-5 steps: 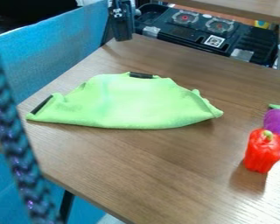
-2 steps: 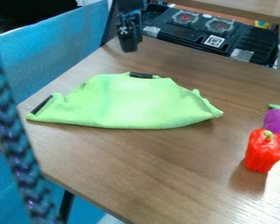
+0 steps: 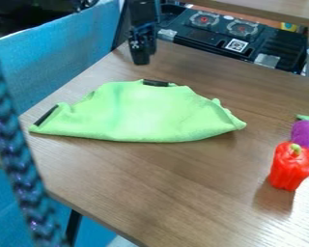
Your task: Unfold the cloth cloth from top left to bottom right
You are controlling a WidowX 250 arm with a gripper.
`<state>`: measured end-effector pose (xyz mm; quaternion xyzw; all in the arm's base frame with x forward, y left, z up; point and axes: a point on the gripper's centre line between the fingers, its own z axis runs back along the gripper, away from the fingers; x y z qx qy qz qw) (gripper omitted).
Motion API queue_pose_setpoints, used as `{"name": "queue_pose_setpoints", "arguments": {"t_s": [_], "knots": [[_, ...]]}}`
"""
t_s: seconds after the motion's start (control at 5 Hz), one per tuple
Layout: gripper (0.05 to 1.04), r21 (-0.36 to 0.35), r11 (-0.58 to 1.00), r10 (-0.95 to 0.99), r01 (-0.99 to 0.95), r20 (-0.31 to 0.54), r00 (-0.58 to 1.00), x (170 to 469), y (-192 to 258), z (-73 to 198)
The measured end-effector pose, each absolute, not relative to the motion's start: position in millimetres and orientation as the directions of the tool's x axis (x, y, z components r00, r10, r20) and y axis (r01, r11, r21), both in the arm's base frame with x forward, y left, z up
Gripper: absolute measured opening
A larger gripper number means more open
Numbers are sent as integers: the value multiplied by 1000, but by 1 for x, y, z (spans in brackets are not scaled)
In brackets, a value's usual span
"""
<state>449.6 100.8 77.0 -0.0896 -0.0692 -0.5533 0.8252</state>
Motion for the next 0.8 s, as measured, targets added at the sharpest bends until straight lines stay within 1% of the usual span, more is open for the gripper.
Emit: {"name": "queue_pose_setpoints", "arguments": {"t_s": [0.2, 0.4, 0.8], "knots": [[1000, -50, 354, -910, 934, 214, 356, 451, 102, 62], [1000, -42, 335, -915, 941, 223, 336, 455, 102, 55], [1000, -52, 330, -915, 943, 228, 333, 465, 104, 32]]}}
